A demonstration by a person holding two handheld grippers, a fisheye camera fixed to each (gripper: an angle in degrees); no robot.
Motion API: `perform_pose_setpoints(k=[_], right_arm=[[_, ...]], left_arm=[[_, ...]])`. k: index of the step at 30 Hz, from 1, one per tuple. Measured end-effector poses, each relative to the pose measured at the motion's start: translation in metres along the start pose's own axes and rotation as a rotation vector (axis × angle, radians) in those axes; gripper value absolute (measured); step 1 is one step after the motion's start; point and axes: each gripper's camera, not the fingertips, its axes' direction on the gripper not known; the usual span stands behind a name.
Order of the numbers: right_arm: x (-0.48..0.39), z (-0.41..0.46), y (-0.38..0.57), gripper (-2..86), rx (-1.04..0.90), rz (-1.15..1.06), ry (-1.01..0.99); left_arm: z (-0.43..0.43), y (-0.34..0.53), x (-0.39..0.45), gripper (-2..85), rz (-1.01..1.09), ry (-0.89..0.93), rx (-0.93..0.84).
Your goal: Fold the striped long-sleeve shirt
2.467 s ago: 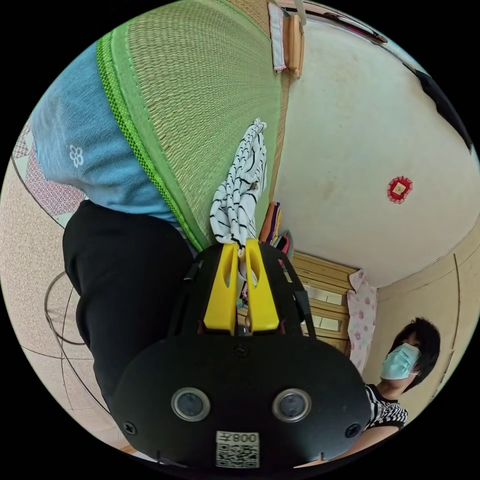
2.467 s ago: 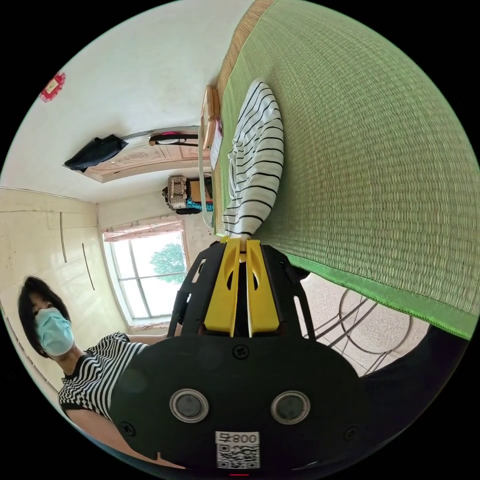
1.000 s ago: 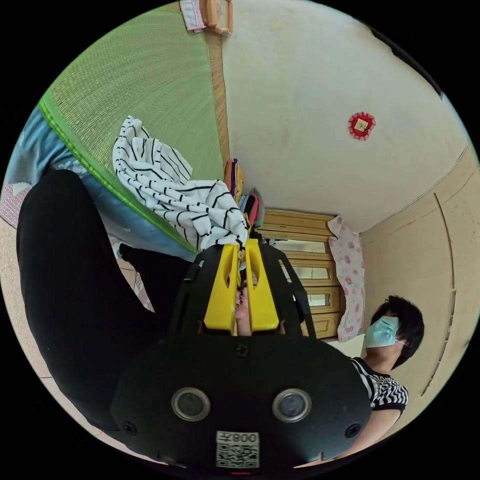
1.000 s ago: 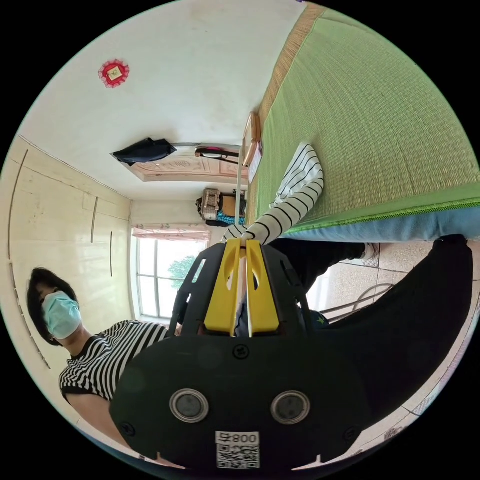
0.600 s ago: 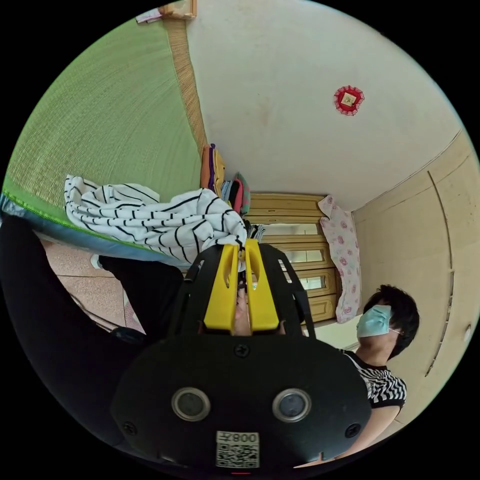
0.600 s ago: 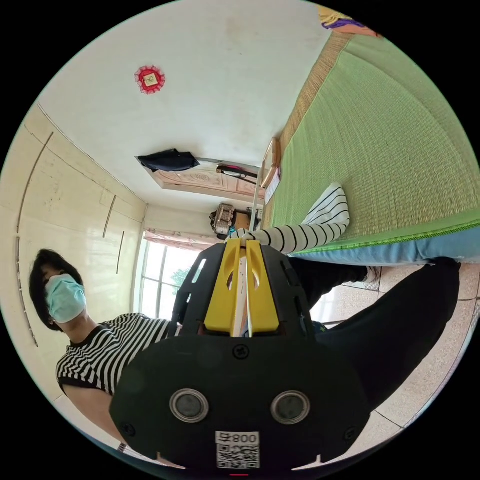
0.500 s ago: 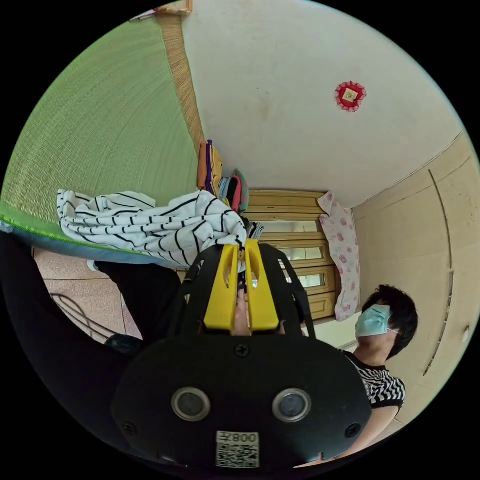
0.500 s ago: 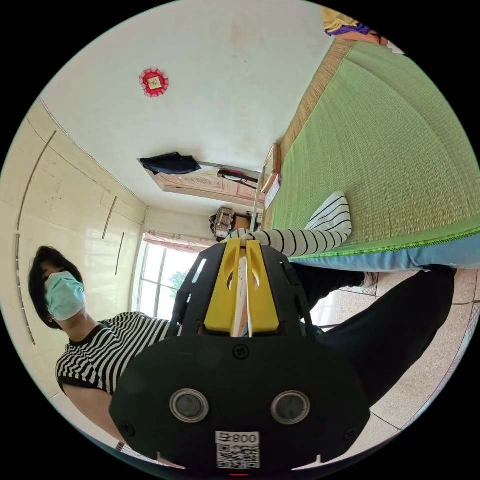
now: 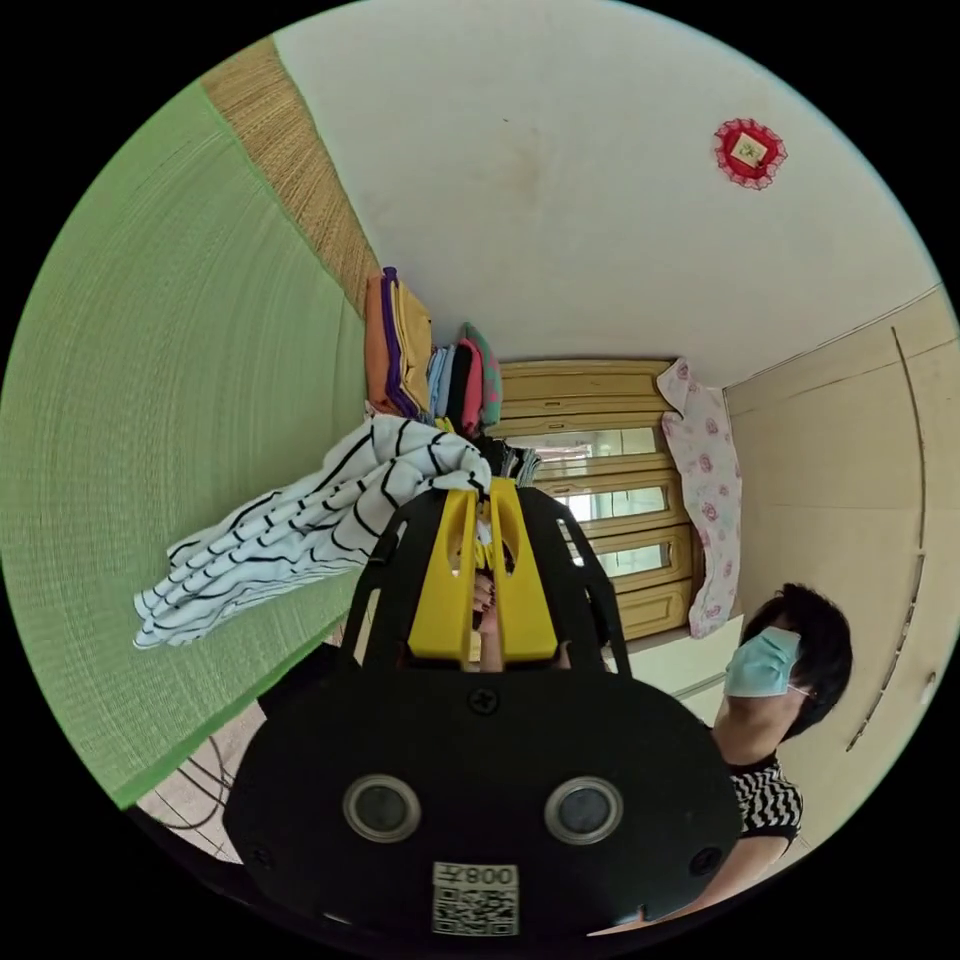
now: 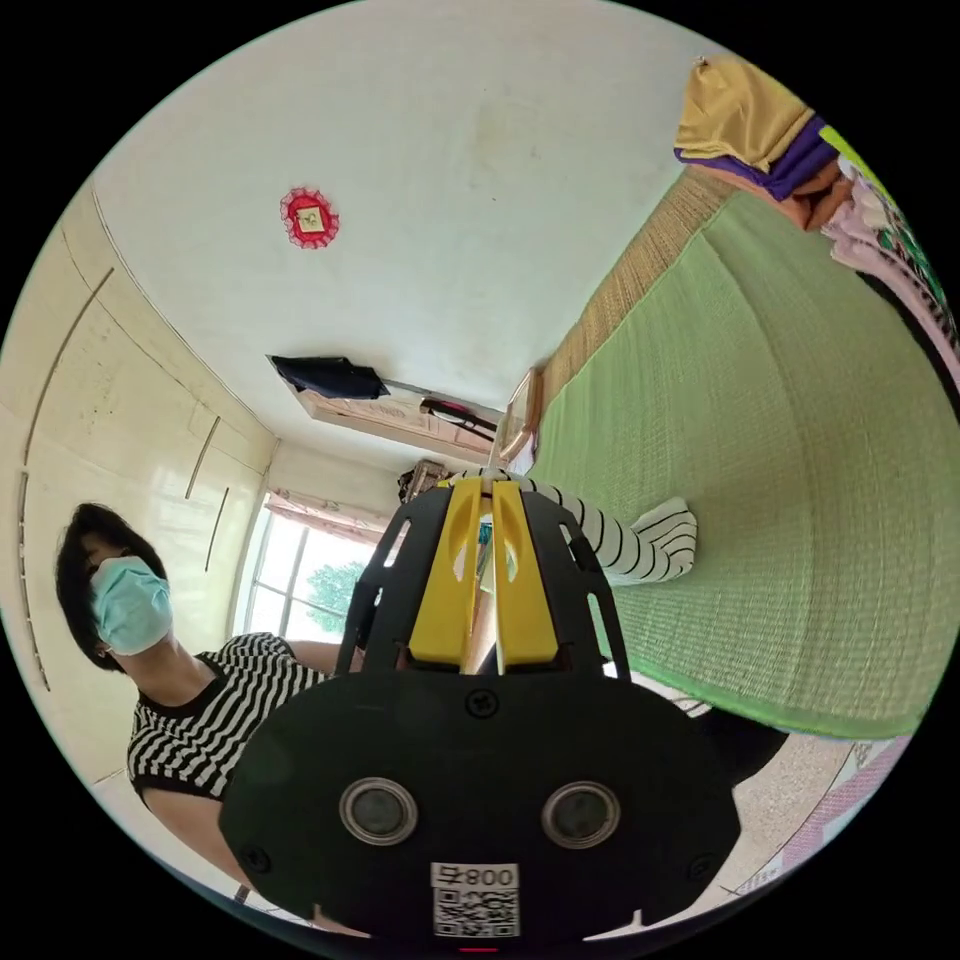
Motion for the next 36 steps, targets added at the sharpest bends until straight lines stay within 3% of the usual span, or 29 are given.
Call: perform_pose_setpoints(k=[6,10,14,17,23,25,36], right_arm=[[0.048,-0.051,-0.207,1.5,0.051,-0.099,0.083],[0.04,-0.108,-0.348,1.5,0.131,-0.227,0.122],[0.036,-0.162,-0.419,1.5,0.181,-0.342,0.217],[0.078,-0.203,-0.45,1.5,0.188,-0.323,0.368],[0.283,-0.263,-0.469,1.6,0.187,0.075,0.546],[0.348,-0.263,-0.475,1.7,0.098,0.214,0.656],[0.424,-0.269,-0.523,1.6,0.053,0.269,0.705]], left_arm=[[0.113,-0.212,0.065,2.6,0.113,-0.01,0.028],[0.205,-0.345,0.153,2.6,0.301,-0.01,0.066],[0.305,-0.435,0.222,2.7,0.489,0.008,0.045],[0.382,-0.48,0.219,2.8,0.495,0.018,-0.002],[0.546,-0.528,0.117,2.9,0.268,-0.161,-0.208],[0.583,-0.533,0.091,2.9,0.204,-0.24,-0.292],[0.666,-0.564,0.12,3.5,0.256,-0.274,-0.374]])
